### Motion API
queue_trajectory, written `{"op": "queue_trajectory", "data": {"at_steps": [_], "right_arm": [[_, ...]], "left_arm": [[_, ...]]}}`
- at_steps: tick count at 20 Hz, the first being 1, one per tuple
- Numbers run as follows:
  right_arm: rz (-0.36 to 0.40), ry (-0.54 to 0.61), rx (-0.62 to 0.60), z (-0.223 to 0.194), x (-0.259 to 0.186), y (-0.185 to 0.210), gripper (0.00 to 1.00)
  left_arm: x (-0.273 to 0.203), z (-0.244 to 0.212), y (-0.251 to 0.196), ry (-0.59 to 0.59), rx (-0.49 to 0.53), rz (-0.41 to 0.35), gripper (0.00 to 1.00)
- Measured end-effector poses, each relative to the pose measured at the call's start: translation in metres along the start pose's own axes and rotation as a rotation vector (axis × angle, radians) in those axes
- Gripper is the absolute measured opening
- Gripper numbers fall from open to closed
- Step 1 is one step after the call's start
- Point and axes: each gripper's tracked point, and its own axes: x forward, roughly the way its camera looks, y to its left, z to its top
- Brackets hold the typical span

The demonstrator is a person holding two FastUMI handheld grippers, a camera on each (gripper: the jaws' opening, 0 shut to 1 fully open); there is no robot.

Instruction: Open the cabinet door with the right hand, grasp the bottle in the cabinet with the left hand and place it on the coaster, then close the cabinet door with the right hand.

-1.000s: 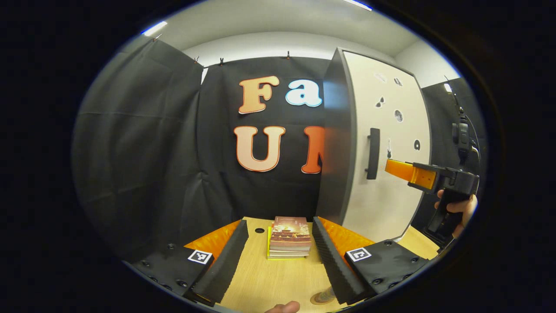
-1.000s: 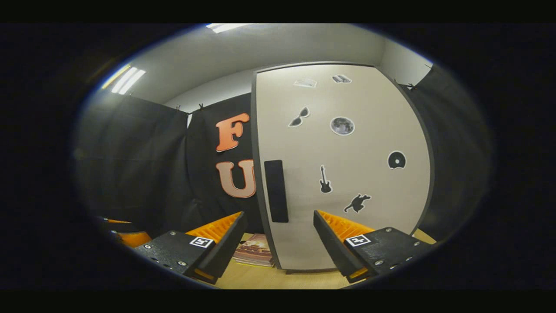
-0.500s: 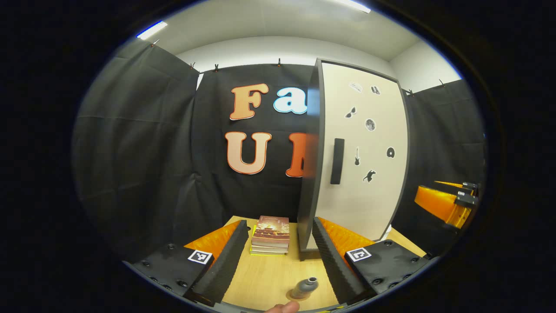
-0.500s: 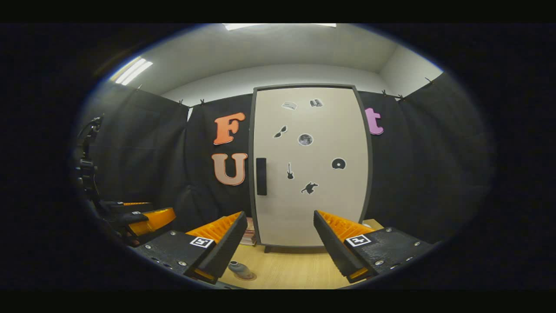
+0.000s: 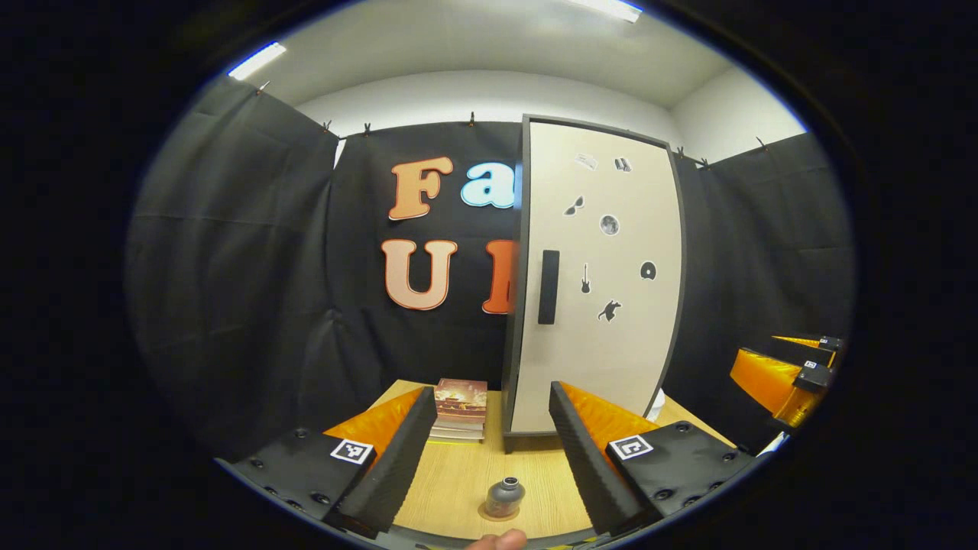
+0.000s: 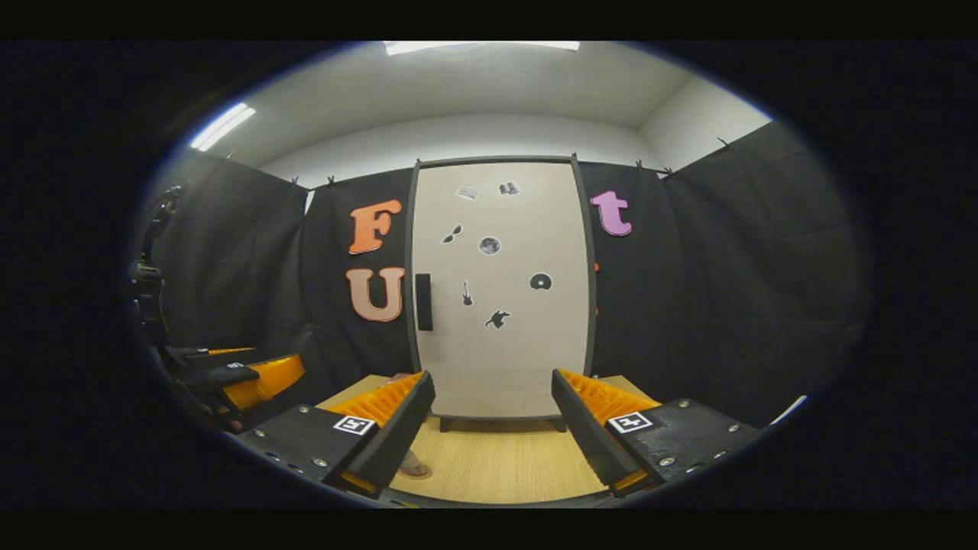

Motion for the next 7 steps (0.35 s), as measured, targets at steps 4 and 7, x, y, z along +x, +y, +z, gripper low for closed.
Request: {"op": "queue_trajectory", "data": {"at_steps": [4,7], "right_arm": [[-0.006,0.009,-0.009,-0.004,-0.0038,-0.005,0.95],[-0.005,0.026,-0.001,-0.0084,-0.0037,-0.0076,0.92]], "left_arm": [[-0.0079,0.0024,-0.005,-0.009,0.008,-0.001,0.98],[-0.0106,-0.0004,-0.0063,0.002,0.012,0.0,0.96]]}}
